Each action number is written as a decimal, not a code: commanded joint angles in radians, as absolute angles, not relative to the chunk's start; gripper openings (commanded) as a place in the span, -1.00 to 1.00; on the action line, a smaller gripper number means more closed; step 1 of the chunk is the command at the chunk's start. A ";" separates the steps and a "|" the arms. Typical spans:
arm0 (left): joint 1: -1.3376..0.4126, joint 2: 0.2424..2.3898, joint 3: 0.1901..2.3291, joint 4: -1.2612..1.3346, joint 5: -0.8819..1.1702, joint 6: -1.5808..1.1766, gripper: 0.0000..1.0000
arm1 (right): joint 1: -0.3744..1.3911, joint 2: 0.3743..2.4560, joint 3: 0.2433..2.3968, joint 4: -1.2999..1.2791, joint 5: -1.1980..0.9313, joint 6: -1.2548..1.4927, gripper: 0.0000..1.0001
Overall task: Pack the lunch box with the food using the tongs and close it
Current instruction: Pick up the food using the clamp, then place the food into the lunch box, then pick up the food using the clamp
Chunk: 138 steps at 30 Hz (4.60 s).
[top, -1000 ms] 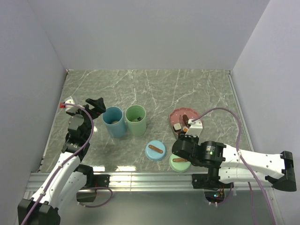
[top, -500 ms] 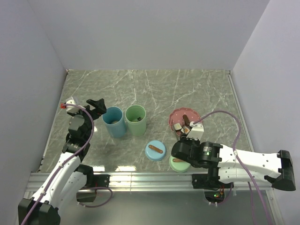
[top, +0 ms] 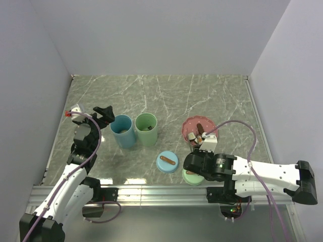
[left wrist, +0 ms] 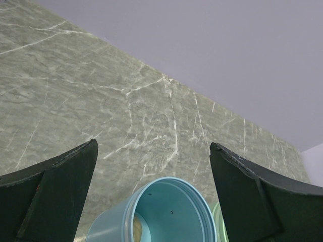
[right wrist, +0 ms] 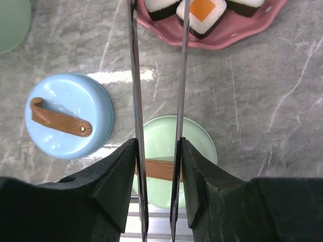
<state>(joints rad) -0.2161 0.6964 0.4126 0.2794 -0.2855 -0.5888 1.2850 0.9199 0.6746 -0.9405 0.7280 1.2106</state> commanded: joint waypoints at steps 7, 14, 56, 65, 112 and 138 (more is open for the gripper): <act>-0.212 0.673 0.411 0.313 -0.273 -0.595 0.99 | 1.284 0.950 0.725 -0.945 0.765 1.207 -0.25; -0.210 0.672 0.411 0.311 -0.275 -0.595 0.99 | 1.285 0.948 0.788 -0.972 0.810 1.175 -0.29; -0.210 0.653 0.423 0.272 -0.319 -0.591 0.99 | 1.293 1.221 1.296 -0.538 0.784 0.480 -0.32; -0.210 0.653 0.423 0.273 -0.318 -0.592 0.99 | 1.339 1.210 1.250 -0.491 0.735 0.474 -0.32; -0.210 0.640 0.414 0.270 -0.299 -0.597 0.99 | 1.142 1.062 1.040 -0.611 0.787 0.676 0.13; -0.210 0.657 0.402 0.301 -0.261 -0.603 0.99 | 1.005 0.836 0.704 -0.876 0.722 1.037 0.06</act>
<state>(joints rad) -0.2161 0.6529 0.4114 0.2501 -0.2840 -0.5922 0.9928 0.8772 0.7002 -0.8135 0.6682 0.9531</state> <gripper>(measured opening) 0.995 0.537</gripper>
